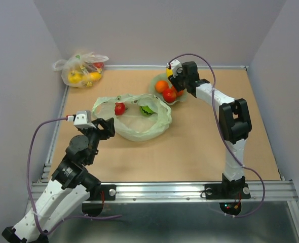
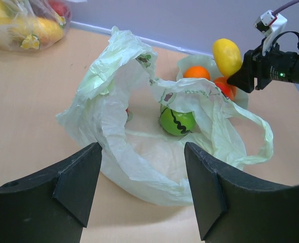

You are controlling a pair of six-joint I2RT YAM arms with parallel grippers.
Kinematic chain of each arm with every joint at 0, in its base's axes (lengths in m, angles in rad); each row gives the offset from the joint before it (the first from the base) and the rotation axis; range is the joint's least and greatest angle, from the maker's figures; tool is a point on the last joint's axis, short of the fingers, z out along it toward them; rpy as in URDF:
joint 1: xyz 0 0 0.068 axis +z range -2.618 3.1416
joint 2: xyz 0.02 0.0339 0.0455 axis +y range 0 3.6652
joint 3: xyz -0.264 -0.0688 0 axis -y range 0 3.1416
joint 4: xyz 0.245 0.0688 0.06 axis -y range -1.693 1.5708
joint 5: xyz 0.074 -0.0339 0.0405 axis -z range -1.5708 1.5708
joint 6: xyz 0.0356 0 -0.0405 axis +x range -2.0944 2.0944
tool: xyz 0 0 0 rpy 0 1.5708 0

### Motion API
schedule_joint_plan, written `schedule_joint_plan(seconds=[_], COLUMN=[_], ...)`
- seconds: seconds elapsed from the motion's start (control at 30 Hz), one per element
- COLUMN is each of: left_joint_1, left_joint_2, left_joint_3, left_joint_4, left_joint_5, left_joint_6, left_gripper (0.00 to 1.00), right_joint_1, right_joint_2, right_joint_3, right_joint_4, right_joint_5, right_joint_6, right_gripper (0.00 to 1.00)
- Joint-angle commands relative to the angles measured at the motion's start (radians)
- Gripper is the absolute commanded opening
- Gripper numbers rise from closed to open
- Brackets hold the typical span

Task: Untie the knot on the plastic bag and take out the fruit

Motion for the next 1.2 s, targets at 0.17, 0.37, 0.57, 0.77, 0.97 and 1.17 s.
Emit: schedule_joint_plan(seconds=[0.17, 0.37, 0.57, 0.77, 0.97, 1.17], left_joint_1=[0.000, 0.000, 0.000, 0.000, 0.000, 0.000], left_joint_2=[0.026, 0.049, 0.056, 0.056, 0.061, 0.084], left_joint_3=[-0.020, -0.025, -0.019, -0.014, -0.017, -0.011], left_joint_4=[0.058, 0.089, 0.101, 0.100, 0.100, 0.094], left_joint_5=[-0.019, -0.008, -0.002, -0.002, -0.005, -0.041], left_joint_6=[-0.010, -0.003, 0.002, 0.005, -0.001, -0.021], left_gripper=[0.77, 0.77, 0.77, 0.77, 0.77, 0.77], right_joint_1=[0.004, 0.004, 0.004, 0.004, 0.004, 0.004], right_joint_2=[-0.011, -0.034, -0.035, -0.031, -0.063, -0.178], right_joint_3=[0.066, 0.032, 0.029, 0.034, 0.025, 0.000], right_joint_4=[0.023, 0.020, 0.019, 0.016, 0.009, 0.006], right_joint_5=[0.004, 0.017, 0.020, 0.012, -0.008, -0.084], right_joint_6=[-0.017, -0.020, -0.018, -0.008, 0.008, 0.075], right_gripper=[0.36, 0.44, 0.60, 0.72, 0.80, 0.91])
